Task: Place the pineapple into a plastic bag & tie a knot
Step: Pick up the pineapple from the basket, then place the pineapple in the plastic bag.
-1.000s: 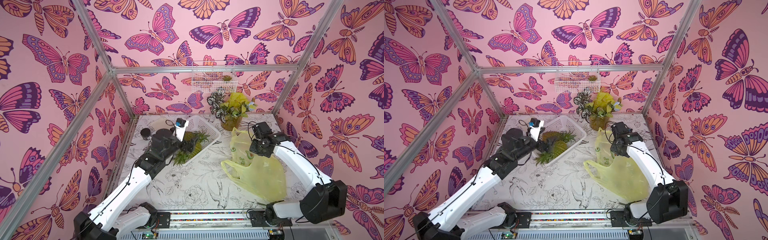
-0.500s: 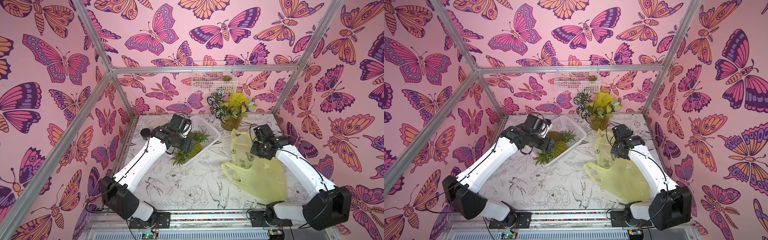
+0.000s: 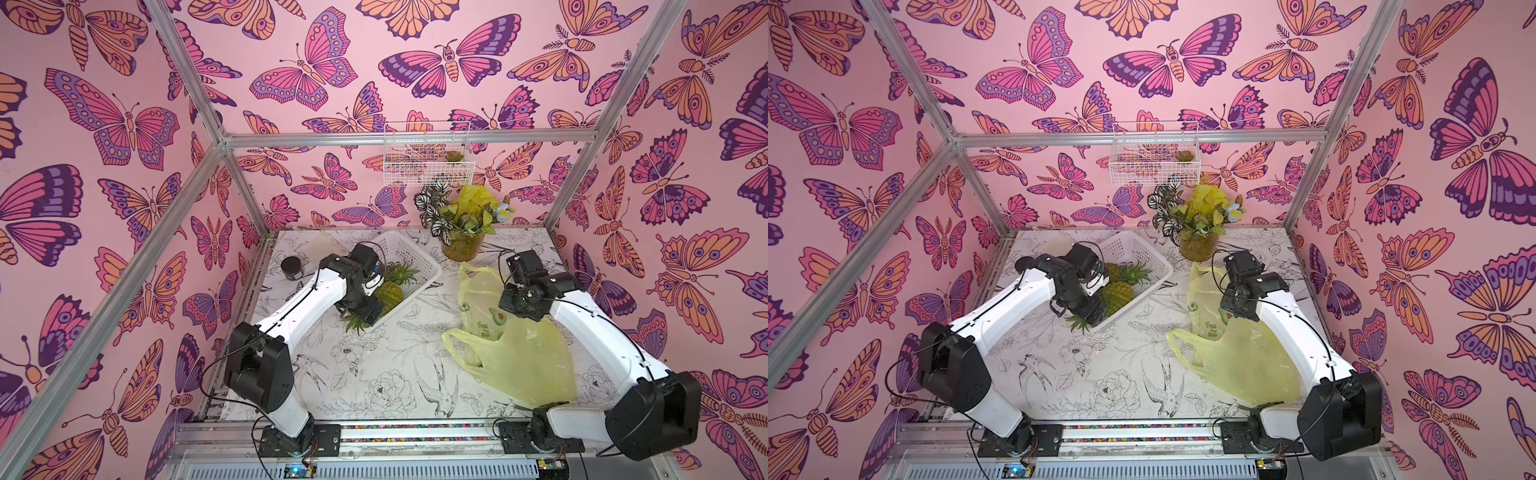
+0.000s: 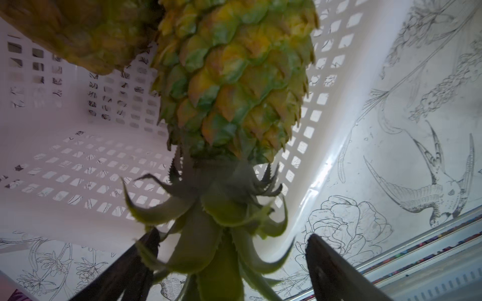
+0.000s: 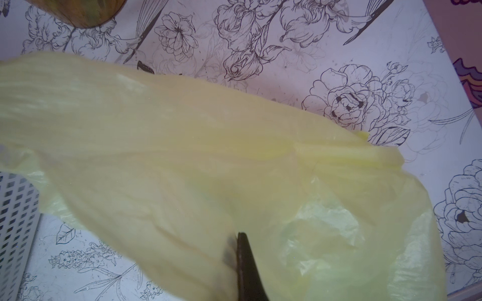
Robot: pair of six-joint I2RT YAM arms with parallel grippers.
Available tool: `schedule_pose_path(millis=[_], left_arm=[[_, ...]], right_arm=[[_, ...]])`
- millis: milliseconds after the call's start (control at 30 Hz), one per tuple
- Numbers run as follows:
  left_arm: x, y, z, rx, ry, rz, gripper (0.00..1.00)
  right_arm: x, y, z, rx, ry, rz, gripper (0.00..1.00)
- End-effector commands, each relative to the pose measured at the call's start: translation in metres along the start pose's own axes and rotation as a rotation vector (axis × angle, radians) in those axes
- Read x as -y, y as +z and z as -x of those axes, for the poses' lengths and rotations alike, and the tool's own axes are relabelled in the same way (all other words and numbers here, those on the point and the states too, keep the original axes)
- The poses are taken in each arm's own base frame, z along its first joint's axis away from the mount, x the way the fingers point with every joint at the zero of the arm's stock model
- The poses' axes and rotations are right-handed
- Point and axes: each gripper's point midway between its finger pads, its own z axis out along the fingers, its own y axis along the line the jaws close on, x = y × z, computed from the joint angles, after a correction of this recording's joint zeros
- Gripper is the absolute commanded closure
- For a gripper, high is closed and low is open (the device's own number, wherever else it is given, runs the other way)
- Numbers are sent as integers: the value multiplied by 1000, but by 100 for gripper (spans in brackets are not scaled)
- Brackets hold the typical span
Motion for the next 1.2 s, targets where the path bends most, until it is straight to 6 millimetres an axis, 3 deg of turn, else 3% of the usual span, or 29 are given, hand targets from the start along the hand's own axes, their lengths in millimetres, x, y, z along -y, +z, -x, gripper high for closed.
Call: schedule_pose_path(millis=[0, 167, 267, 467, 633, 833, 967, 1067, 1167], left_arm=[[-7, 12, -15, -76, 35, 17, 10], [-16, 24, -20, -100, 69, 42, 15], [-19, 29, -21, -113, 90, 56, 25], [-20, 23, -12, -77, 117, 61, 72], [-18, -13, 0, 48, 133, 77, 100], [-21, -58, 1, 181, 147, 172, 100], [-12, -87, 4, 270, 192, 197, 100], [19, -101, 15, 350, 308, 132, 100], [67, -100, 27, 400, 437, -9, 100]], right_arm=[[1, 1, -1, -7, 14, 3, 100], [0, 2, -2, -10, 14, 5, 100], [1, 3, -2, -10, 18, 3, 100], [2, 2, -3, -7, 22, 3, 100], [0, 3, -5, -18, 8, 14, 100], [-5, 2, -2, -22, -50, 30, 100], [-14, 1, -1, -30, -116, 70, 100], [-25, -1, -1, -31, -175, 129, 100], [-37, -3, -1, -30, -221, 190, 100]])
